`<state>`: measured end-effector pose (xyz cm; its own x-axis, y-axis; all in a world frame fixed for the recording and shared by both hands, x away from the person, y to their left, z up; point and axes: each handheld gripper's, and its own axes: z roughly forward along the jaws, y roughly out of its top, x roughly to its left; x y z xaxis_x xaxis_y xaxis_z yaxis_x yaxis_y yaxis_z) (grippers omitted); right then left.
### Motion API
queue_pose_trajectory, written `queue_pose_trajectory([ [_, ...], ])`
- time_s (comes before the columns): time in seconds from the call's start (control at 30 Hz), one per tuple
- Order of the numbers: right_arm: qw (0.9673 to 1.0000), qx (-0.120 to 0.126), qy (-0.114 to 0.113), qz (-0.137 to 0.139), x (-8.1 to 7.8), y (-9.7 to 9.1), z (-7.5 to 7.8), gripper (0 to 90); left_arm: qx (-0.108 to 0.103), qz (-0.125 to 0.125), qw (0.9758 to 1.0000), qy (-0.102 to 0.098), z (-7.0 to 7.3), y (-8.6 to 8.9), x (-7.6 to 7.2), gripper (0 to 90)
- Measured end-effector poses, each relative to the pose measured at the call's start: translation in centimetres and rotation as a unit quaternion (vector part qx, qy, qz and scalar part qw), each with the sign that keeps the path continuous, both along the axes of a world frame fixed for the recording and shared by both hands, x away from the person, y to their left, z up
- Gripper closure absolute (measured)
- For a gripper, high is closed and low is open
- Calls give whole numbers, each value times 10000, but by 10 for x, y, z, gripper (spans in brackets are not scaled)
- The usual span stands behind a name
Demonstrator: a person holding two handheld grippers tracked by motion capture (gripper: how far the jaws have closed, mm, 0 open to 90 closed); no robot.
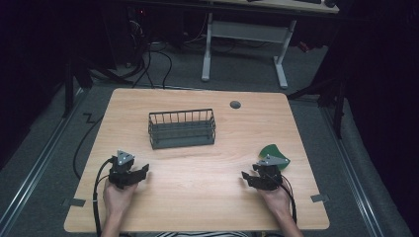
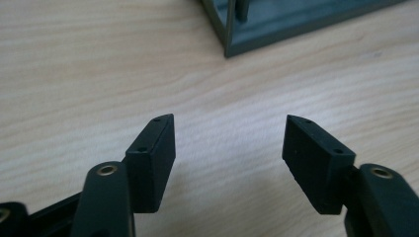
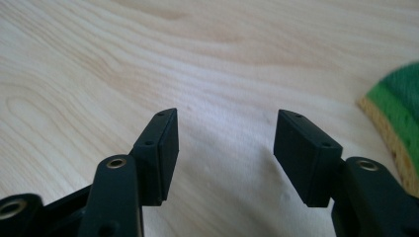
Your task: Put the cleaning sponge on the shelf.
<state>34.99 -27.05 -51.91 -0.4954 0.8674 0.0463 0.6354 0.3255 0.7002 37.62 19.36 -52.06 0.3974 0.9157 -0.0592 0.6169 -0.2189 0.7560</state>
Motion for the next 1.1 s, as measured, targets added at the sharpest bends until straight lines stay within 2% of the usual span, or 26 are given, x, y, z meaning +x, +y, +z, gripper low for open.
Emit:
queue_pose_trajectory([
  [0.17, 9999, 88, -120, 52, 11, 7, 10, 462, 6, -43, 10000, -41, 8, -2, 9, 427],
  [0.2, 9997, 180, -159, 111, 19, 13, 16, 481, 10, -96, 9999, -48, 12, -4, 15, 437],
  [0.37, 9990, 305, -237, 235, 41, 32, 27, 531, 11, -125, 9999, -48, 20, -9, 27, 468],
  [0.47, 9988, 332, -249, 275, 49, 39, 30, 551, 48, -131, 9999, -24, 23, -11, 33, 485],
  [0.53, 9984, 397, -317, 241, 64, 50, 34, 560, -24, -145, 9999, -12, 24, -13, 39, 507],
  [0.7, 9982, 491, -248, 257, 83, 62, 35, 588, 76, -113, 9998, 111, 24, -18, 49, 524],
  [0.77, 9982, 493, -242, 240, 90, 67, 34, 609, -3, -105, 9999, 32, 24, -20, 51, 543],
  [0.87, 9982, 512, -209, 229, 96, 71, 33, 626, -101, -38, 9999, 66, 22, -20, 53, 556],
  [0.93, 9981, 508, -267, 209, 103, 78, 33, 655, -151, 11, 9999, 61, 19, -20, 56, 566],
  [1.1, 9992, 325, -125, 212, 115, 88, 30, 671, -267, 51, 9996, -43, 18, -19, 59, 598],
])
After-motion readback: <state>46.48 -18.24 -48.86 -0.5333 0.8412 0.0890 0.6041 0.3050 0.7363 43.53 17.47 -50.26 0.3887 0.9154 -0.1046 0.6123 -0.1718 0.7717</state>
